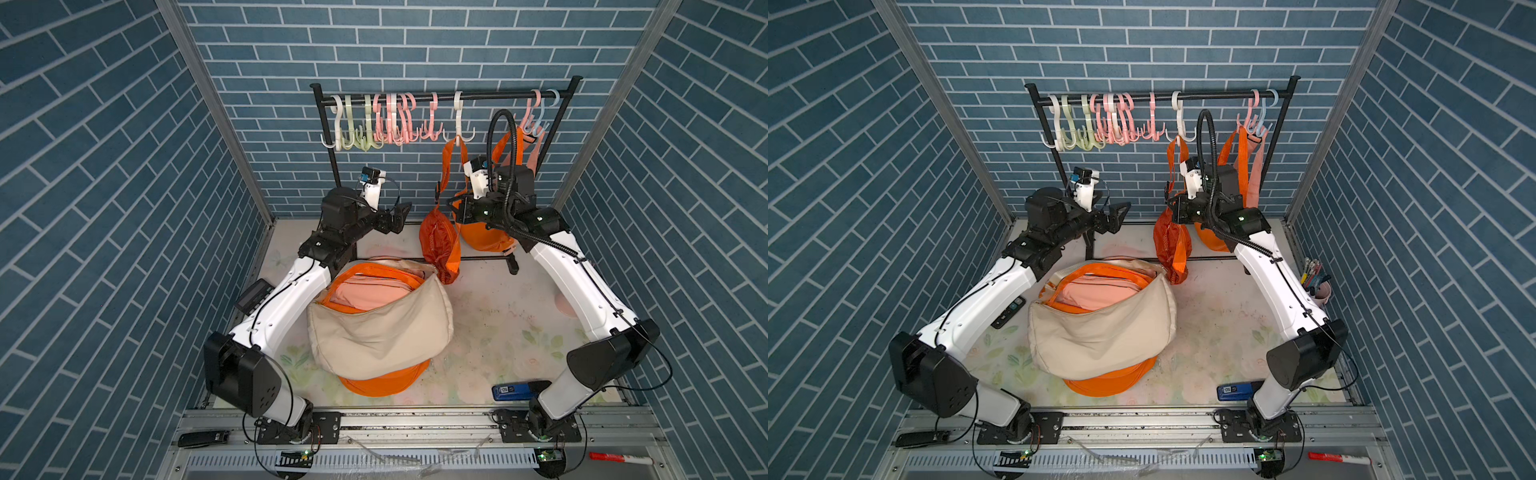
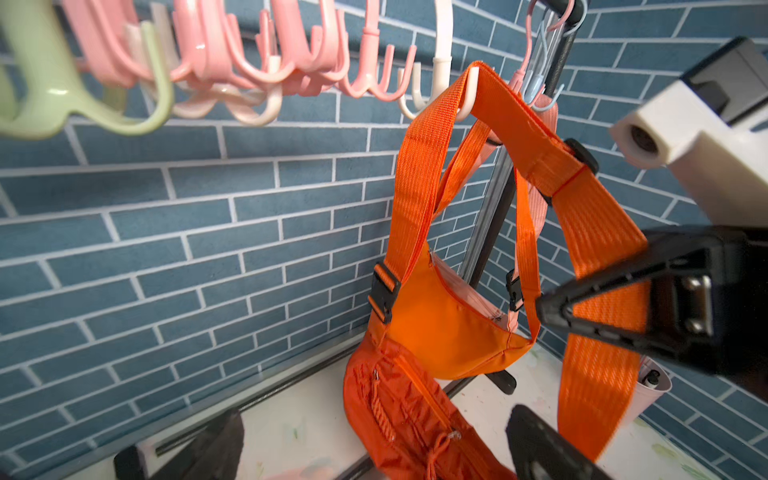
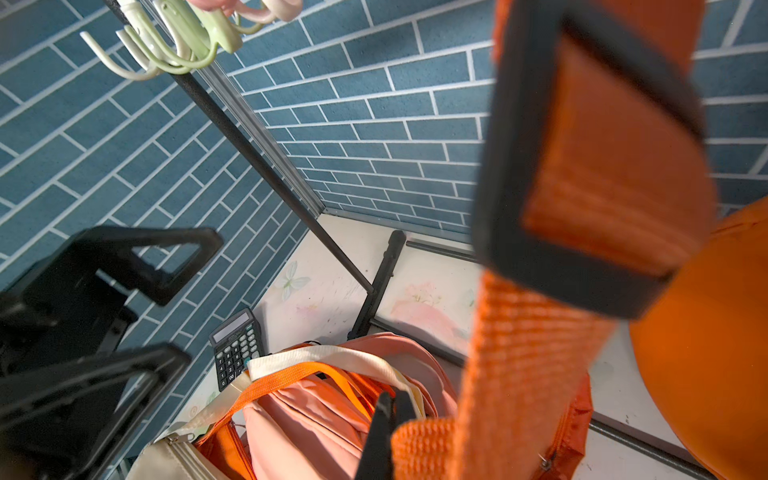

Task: Take the bag off the hook
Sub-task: Pick up the bag from the hook.

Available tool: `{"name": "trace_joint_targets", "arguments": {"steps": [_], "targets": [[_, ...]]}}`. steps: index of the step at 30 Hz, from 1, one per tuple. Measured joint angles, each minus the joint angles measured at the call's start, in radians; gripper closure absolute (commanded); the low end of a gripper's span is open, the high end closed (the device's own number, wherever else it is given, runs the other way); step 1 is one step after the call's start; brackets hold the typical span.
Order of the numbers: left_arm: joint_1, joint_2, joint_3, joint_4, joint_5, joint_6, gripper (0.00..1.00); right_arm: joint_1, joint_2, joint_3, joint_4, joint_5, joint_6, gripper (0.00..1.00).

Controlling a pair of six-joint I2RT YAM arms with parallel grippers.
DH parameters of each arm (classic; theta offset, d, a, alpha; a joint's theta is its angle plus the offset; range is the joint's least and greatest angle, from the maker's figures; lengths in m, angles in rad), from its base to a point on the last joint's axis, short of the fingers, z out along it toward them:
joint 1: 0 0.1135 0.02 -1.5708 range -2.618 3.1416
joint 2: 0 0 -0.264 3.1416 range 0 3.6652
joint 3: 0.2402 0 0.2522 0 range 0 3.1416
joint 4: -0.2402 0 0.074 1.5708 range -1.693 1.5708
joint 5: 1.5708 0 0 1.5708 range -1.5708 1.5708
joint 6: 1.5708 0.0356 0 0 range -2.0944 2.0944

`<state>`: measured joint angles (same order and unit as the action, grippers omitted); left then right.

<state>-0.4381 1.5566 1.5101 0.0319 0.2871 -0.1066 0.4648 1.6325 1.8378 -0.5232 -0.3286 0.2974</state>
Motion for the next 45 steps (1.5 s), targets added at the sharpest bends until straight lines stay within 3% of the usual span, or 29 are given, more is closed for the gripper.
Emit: {"name": "trace_joint_targets", "arguments": {"steps": [23, 35, 41, 45], "targets": [[-0.092, 0.542, 0.467, 0.19, 0.108, -0.019, 0.05, 0.0, -0.094, -0.155, 0.056, -0.02, -0.006, 1.0], [-0.14, 0.712, 0.748, 0.229, 0.039, -0.017, 0.12, 0.0, -0.146, -0.224, 0.06, -0.035, -0.006, 1.0], [-0.163, 0.773, 0.85, 0.229, -0.043, -0.005, 0.27, 0.0, -0.168, -0.244, 0.064, -0.035, -0.006, 1.0], [-0.166, 0.789, 0.86, 0.235, -0.093, 0.003, 0.58, 0.0, -0.172, -0.269, 0.071, -0.036, -0.006, 1.0]]}}
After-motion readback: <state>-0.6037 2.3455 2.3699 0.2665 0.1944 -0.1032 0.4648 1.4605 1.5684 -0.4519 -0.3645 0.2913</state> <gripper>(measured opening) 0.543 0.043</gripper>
